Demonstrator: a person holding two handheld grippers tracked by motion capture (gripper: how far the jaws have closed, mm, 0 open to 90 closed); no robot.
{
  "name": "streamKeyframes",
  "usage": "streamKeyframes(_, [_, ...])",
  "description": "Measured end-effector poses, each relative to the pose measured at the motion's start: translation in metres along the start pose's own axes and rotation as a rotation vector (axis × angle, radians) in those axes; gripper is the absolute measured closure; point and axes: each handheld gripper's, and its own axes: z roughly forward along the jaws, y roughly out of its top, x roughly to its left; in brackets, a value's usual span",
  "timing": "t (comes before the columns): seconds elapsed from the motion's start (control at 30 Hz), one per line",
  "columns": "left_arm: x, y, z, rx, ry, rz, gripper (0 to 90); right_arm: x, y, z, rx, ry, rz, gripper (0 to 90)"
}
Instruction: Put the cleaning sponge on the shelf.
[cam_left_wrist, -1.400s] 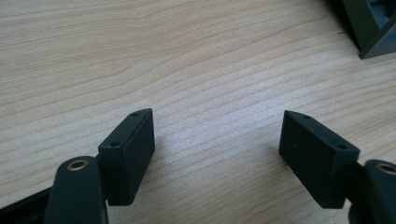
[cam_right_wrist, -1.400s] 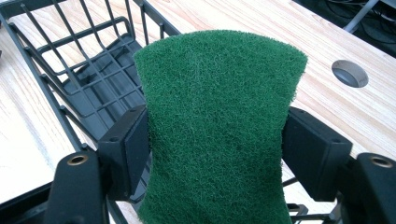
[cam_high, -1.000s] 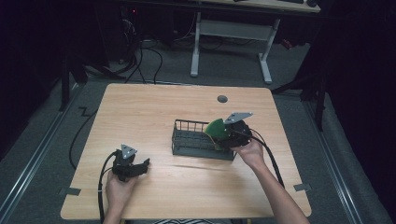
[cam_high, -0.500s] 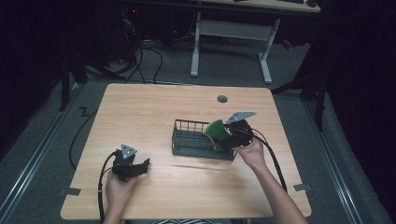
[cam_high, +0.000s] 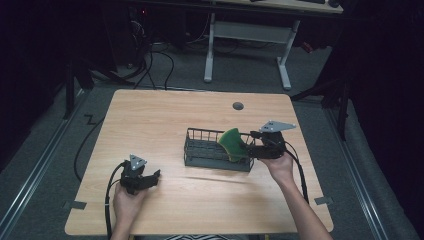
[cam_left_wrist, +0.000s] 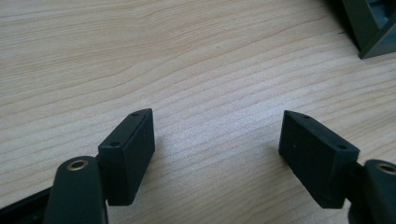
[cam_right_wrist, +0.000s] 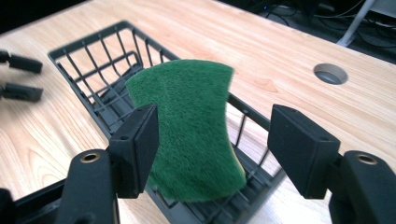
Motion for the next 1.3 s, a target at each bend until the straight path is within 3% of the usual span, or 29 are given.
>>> streamKeyframes(0.27, [0.0, 0.0, 0.0, 0.0, 0.0, 0.0, 27.3, -0.01, -0.01, -0.034, -0.076, -0.036, 0.062, 38.2])
streamKeyframes(0.7, [0.0, 0.0, 0.0, 0.0, 0.0, 0.0, 27.2, -0.029, -0.052, -0.071, -0.109, -0.108, 0.171, 38.5])
streamKeyframes(0.97, [0.0, 0.0, 0.0, 0.0, 0.001, 0.001, 27.2, -0.036, -0.072, -0.083, -0.128, -0.127, 0.22, 38.5])
streamKeyframes(1.3, [0.0, 0.0, 0.0, 0.0, 0.001, 0.001, 27.2, -0.035, -0.09, -0.087, -0.137, -0.138, 0.242, 38.4])
